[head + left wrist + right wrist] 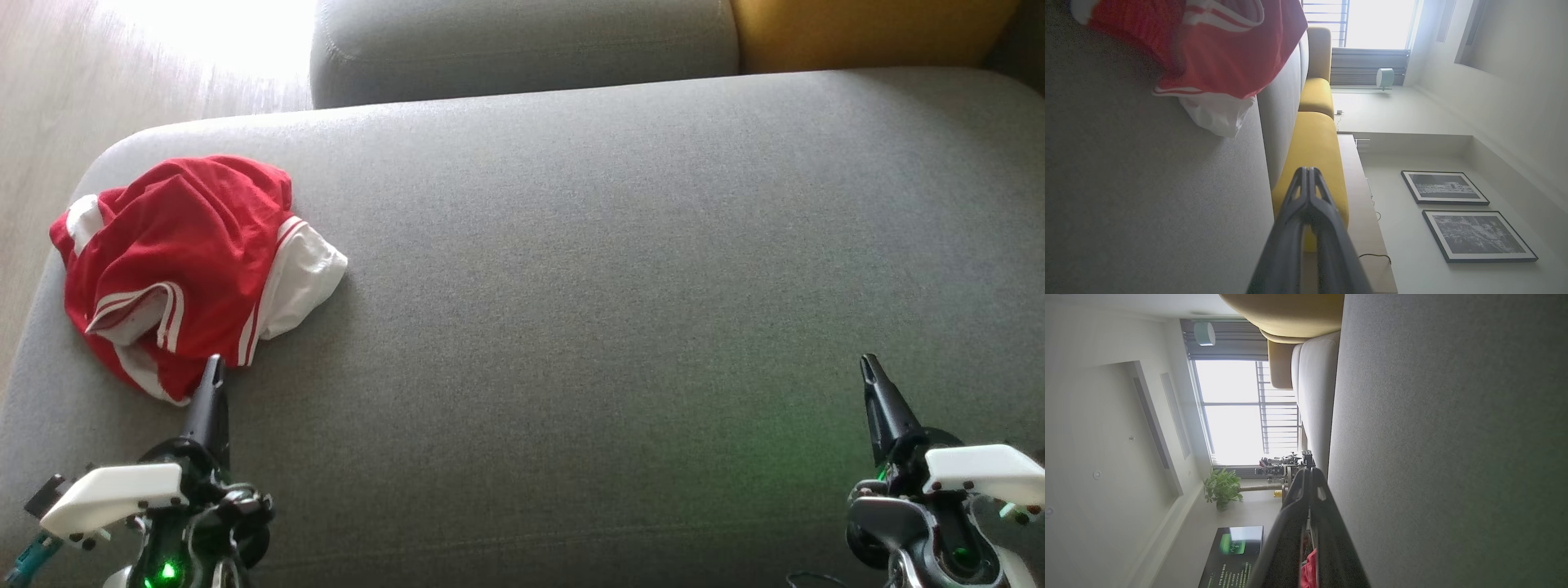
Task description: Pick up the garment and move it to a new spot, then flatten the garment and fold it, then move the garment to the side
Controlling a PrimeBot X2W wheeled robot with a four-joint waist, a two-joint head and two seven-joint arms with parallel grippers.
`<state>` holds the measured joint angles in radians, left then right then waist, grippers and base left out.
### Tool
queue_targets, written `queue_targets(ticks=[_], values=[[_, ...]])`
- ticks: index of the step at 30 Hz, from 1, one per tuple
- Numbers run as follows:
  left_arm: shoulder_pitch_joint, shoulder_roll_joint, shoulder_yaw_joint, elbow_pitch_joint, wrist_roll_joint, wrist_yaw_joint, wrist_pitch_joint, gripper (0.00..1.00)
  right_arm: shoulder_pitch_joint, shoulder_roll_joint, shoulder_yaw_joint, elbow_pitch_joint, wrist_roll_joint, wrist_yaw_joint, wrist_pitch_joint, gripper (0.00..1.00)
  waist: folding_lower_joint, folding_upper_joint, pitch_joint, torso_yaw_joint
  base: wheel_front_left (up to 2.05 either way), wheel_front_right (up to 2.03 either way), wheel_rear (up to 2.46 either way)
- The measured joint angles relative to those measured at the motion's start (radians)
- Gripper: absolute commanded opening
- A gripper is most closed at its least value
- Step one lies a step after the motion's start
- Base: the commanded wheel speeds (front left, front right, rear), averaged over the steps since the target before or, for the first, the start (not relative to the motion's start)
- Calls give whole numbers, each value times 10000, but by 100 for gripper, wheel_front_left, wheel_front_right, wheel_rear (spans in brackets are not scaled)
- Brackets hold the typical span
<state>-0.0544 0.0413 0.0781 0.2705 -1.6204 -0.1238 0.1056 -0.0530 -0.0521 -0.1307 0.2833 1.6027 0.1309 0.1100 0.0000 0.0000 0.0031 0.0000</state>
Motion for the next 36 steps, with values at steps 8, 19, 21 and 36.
queue_targets(ticks=[8, 19, 21, 36], values=[[0, 0, 0, 0, 0, 0, 0, 0, 0, 0, 0, 0, 0, 0, 0, 0, 0, 0, 0, 0, 0, 0, 0], [-1, 0, 0, 0, 0, 0, 0, 0, 0, 0, 0, 0, 0, 0, 0, 0, 0, 0, 0, 0, 0, 0, 0], [98, -23, -23, 228, -8, 12, -15, 100, 78, 2, 38, 244, 0, 0, 0, 100, 0, 0, 0, 0, 0, 0, 0], [851, -157, -36, 761, 213, 63, -322, 100, 628, 6, 161, 809, -360, 0, -240, 100, 0, 0, 6, -18, 0, 0, 0]])
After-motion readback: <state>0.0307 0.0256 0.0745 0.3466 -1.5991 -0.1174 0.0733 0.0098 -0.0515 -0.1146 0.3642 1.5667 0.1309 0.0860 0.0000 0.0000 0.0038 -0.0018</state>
